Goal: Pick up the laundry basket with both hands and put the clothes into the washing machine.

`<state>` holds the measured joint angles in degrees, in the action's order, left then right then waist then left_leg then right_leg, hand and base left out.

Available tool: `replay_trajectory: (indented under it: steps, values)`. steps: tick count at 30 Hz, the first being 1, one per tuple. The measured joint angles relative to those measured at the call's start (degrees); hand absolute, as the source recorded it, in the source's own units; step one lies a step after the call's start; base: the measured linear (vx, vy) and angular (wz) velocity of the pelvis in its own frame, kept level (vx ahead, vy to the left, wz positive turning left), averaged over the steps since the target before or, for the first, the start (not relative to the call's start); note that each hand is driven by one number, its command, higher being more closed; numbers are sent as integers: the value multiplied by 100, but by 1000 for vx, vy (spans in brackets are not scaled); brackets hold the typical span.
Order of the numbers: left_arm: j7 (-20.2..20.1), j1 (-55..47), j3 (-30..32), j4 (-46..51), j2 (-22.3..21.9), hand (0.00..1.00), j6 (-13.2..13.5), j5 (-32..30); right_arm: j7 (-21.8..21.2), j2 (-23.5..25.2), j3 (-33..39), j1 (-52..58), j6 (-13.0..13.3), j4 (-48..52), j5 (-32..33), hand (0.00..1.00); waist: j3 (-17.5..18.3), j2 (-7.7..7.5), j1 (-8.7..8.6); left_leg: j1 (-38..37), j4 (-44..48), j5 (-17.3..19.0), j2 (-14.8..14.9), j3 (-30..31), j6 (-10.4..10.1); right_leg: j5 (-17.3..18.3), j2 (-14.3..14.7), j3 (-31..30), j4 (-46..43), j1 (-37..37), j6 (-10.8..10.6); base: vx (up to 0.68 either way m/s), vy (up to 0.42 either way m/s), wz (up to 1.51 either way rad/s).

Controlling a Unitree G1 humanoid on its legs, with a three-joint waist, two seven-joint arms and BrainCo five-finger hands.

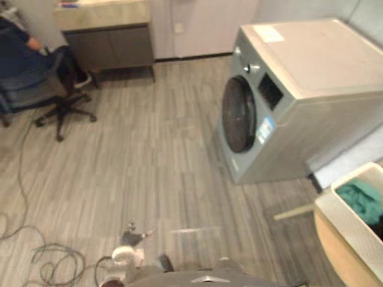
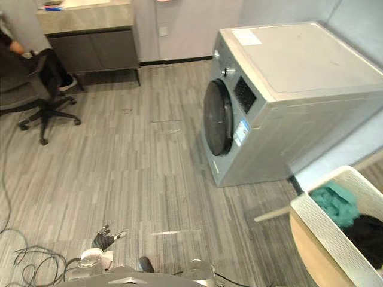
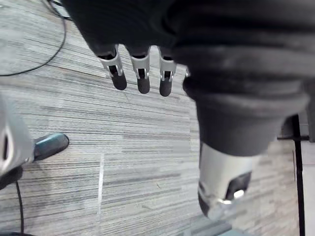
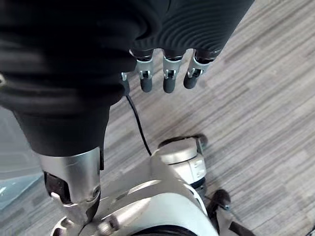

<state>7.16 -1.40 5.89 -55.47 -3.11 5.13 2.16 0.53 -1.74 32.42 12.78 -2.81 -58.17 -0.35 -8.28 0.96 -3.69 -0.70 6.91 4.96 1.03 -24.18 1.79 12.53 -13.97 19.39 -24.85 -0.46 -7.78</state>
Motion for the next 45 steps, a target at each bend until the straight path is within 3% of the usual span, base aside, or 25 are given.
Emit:
replay_trajectory:
  steps: [3, 4, 5, 7, 9, 10, 13, 17, 18, 19, 21, 24, 25, 26, 28, 32, 33, 36, 37, 39, 41, 42, 43, 44, 45]
  values:
    - [-5, -1, 204, 97, -102, 0, 9, -6, -3, 145, 40, 34, 6, 155, 23, 0, 3, -32, 4, -79, -18, -10, -7, 276, -39, 154, 51, -249, -163, -200, 403, 47, -25, 60]
    - [-3, 12, 286, 111, -58, 0, 32, -7, -29, 238, 38, 35, -2, 141, 29, 0, 13, -248, 23, -19, 41, 27, -78, 331, -81, 224, 31, -300, -13, -206, 367, 49, -104, 48]
    - [5, 14, 316, 88, -30, 0, 30, -7, -44, 293, 58, 46, -8, 132, 49, 0, 4, -284, -7, 25, 133, 71, -73, 397, -104, 293, 16, -281, 3, -147, 323, 74, -134, 33]
    - [-1, -38, 542, 87, -26, 0, 28, -5, -120, 418, 494, 55, -10, 108, 114, 0, 51, -338, -3, 215, 713, 385, 198, 451, -267, 333, 145, -134, 153, -16, 293, 145, -149, 12]
    - [-12, -42, 743, 122, -104, 0, 28, 14, -136, 432, 954, 58, -15, 107, 217, 0, -1, -191, 18, 337, 1375, 673, 518, 373, -357, 354, 354, -133, 250, 152, 294, 135, -89, -15]
    - [-43, -98, 939, 299, -153, 0, 25, 73, -131, 442, 1356, 71, -48, 101, 279, 0, -36, -97, -30, 589, 2352, 785, 859, 193, -389, 449, 467, -117, 254, 362, 254, 187, -88, -12]
    - [-20, -202, 1236, 664, -198, 0, 35, 225, -19, 340, 2103, 197, -139, 116, 276, 0, 1, 19, -6, 1095, 4170, 422, 1622, -153, -298, 638, 578, -159, 181, 644, 234, 148, -59, -22]
    - [9, -241, 1250, 752, -159, 0, 52, 366, 328, 67, 2238, 205, -89, 625, 280, 0, 28, -24, -14, 1093, 4720, -240, 2079, -894, -101, 585, 512, -407, 479, 750, 251, 141, -2, -36]
    - [8, -256, 1224, 737, -155, 0, 51, 393, 381, 18, 2236, 188, -76, 705, 280, 0, 15, -44, -1, 1159, 4783, -79, 2136, -962, -142, 538, 492, -452, 562, 809, 254, 128, 1, -38]
    - [0, -266, 1127, 715, -151, 0, 51, 403, 433, -111, 2152, 99, -33, 880, 279, 0, 15, -43, 8, 1180, 4470, 474, 2189, -999, -188, 484, 476, -523, 649, 841, 272, 155, 52, -38]
    - [1, -262, 1079, 704, -147, 0, 52, 403, 602, -338, 1957, -20, 53, 1092, 279, 0, 0, -69, -3, 1236, 3385, 741, 2174, -900, -349, 471, 407, -656, 732, 830, 251, 141, 97, -33]
    - [11, -288, 1017, 692, -147, 0, 52, 402, 654, -561, 1698, -313, 210, 1366, 302, 0, -14, -91, 27, 1262, 1352, 217, 2135, -552, -671, 489, 259, -924, 884, 798, 156, 140, 226, -39]
    - [22, -298, 1033, 696, -151, 0, 61, 402, 685, -578, 1631, -374, 274, 1454, 350, 0, -8, -74, 56, 1187, 881, 56, 2138, -467, -737, 517, 228, -1033, 911, 786, -44, 193, 365, -49]
    - [30, -309, 1115, 653, -197, 0, 63, 403, 767, -601, 1587, -485, 329, 1449, 359, 0, -1, -73, 49, 1149, 689, -424, 2124, -352, -1012, 600, 189, -1196, 890, 768, -216, 324, 496, -66]
    - [104, -318, 1329, 704, -161, 0, 139, 407, 802, -297, 1585, -597, 324, 1364, 505, 0, 38, -242, 121, 1288, 1213, -494, 2056, -351, -1016, 601, 4, -1470, 988, 720, -166, 281, 371, -60]
    - [117, -246, 1190, 481, 192, 0, 177, 420, 747, -133, 1825, -672, 250, 494, 700, 0, 211, -525, 18, 1753, 2645, 802, 1702, 50, -939, 451, -462, -2023, 790, 602, -251, 269, 359, -26]
    - [111, -236, 1143, 410, 226, 0, 167, 418, 742, -143, 1891, -688, 244, 397, 721, 0, 233, -537, -17, 1719, 2678, 909, 1621, 15, -918, 380, -543, -2109, 629, 514, -233, 297, 383, -30]
    - [88, -245, 892, 222, 359, 0, 121, 420, 694, -270, 2000, -805, 180, 164, 778, 0, 208, -495, -125, 1141, 2398, 1074, 1363, -444, -774, -527, -762, -2526, -1024, -411, -261, 307, 291, -44]
    - [87, -294, 754, 201, 384, 0, 80, 423, 685, -366, 1994, -873, 168, 102, 786, 0, 130, -354, -160, 757, 2142, 1077, 1373, -651, -741, -705, -733, -2505, -1729, -774, -360, 315, 105, -73]
    - [97, -288, 739, 206, 492, 0, 44, 419, 643, -453, 1937, -1003, 158, 167, 784, 0, 60, -233, -175, 131, 1577, 992, 1389, -926, -847, -39, -404, -2135, -2923, -1488, -161, 312, 44, -88]
    - [88, -206, 714, 230, 508, 0, 50, 372, 631, -483, 1398, -1017, 132, 1215, 770, 0, 13, -16, -318, -478, 1050, 837, 1405, -1247, -952, 518, 0, -1149, -3232, -2484, 421, 333, -32, -90]
    - [83, -215, 691, 225, 513, 0, 52, 365, 645, -503, 1195, -958, 138, 1571, 767, 0, 2, -3, -353, -557, 1076, 837, 1395, -1288, -951, 516, 66, -953, -2949, -2658, 517, 456, -136, -72]
    - [79, -212, 637, 259, 626, 0, 57, 325, 694, -573, 805, -798, 146, 2257, 761, 0, 94, -173, -445, -649, 1234, 898, 1276, -1385, -1045, -306, 243, -580, -1524, -2694, 845, 474, -140, -78]
    - [61, -132, 636, 183, 507, 0, 43, 317, 775, -831, 549, -784, 177, 2771, 706, 0, -24, -21, -463, -650, 1463, 1067, 1420, -1311, -1184, -410, 433, -447, -1014, -2563, 1177, 461, -116, -90]
    - [48, -126, 628, 197, 422, 0, 49, 293, 805, -935, 463, -859, 195, 3002, 661, 0, 0, 147, -455, -586, 1354, 1120, 1426, -1191, -1231, -476, 616, -498, -789, -2538, 1197, 254, -19, -87]
